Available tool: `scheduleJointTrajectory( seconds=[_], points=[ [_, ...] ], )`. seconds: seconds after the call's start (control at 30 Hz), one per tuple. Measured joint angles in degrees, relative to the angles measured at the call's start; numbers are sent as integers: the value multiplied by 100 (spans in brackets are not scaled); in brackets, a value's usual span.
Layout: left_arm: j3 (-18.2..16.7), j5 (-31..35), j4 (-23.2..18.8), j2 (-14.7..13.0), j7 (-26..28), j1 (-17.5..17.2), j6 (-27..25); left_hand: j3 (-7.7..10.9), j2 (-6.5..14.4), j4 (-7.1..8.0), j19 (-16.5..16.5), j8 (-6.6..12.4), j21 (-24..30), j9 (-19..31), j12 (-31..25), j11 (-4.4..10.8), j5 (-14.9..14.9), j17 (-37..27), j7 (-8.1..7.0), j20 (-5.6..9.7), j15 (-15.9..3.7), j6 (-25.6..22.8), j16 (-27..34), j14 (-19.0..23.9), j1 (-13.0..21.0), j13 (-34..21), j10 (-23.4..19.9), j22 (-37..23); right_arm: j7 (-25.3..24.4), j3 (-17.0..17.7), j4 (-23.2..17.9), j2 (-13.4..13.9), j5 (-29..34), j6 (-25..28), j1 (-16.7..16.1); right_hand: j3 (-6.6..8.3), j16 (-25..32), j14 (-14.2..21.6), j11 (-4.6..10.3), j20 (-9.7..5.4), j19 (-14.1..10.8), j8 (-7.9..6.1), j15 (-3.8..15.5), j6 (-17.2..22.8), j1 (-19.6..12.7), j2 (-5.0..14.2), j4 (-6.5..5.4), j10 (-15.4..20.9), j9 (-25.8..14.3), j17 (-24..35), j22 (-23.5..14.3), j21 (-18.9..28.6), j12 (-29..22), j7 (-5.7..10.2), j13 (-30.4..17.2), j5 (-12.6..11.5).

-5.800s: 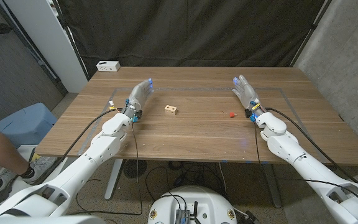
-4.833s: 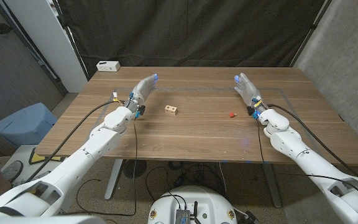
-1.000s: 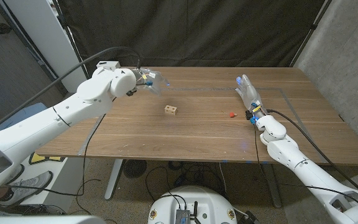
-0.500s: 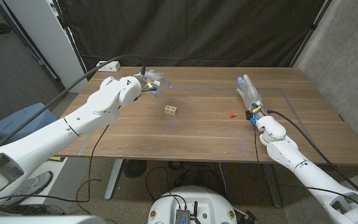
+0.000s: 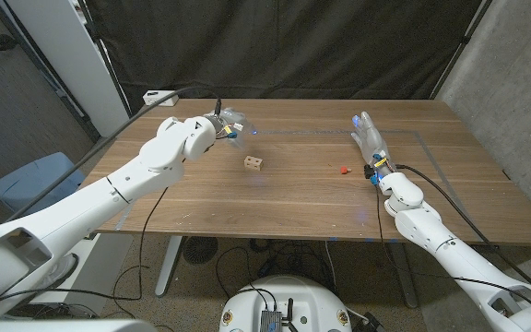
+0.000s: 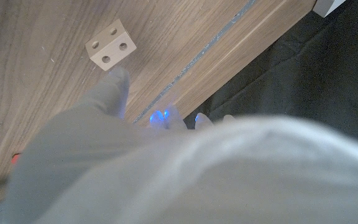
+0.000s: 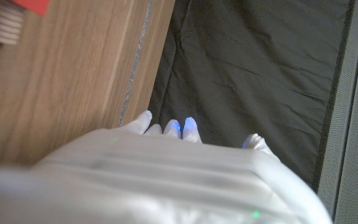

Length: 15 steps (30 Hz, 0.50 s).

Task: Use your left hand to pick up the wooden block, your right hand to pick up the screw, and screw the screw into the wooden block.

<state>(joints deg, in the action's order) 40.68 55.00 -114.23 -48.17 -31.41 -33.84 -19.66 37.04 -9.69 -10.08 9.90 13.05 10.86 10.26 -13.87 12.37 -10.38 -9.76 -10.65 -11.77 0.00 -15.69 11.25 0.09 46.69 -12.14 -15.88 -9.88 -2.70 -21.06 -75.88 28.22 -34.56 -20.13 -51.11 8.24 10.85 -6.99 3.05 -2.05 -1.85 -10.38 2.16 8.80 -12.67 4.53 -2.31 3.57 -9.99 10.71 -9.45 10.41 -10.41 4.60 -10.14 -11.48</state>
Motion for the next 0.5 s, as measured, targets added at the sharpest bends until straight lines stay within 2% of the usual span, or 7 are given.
scheduleJointTrajectory(
  seconds=[0.5],
  points=[
    [177, 121, 192, 187, -259, 93, 5, -191, 20, 59, 0, -98, 0, -1, 39, -29, 23, 1, 111, 1, 11, 157, -25, 11, 20, -26, 97, 0, -6, 0, 66, -31, -19, 19, 21, 0, 0, 1, 0, 0, 0, 0, 0, 0, 45, 1, 0, 0, 0, -5, 0, 0, 0, 0, 0, 0]
  ],
)
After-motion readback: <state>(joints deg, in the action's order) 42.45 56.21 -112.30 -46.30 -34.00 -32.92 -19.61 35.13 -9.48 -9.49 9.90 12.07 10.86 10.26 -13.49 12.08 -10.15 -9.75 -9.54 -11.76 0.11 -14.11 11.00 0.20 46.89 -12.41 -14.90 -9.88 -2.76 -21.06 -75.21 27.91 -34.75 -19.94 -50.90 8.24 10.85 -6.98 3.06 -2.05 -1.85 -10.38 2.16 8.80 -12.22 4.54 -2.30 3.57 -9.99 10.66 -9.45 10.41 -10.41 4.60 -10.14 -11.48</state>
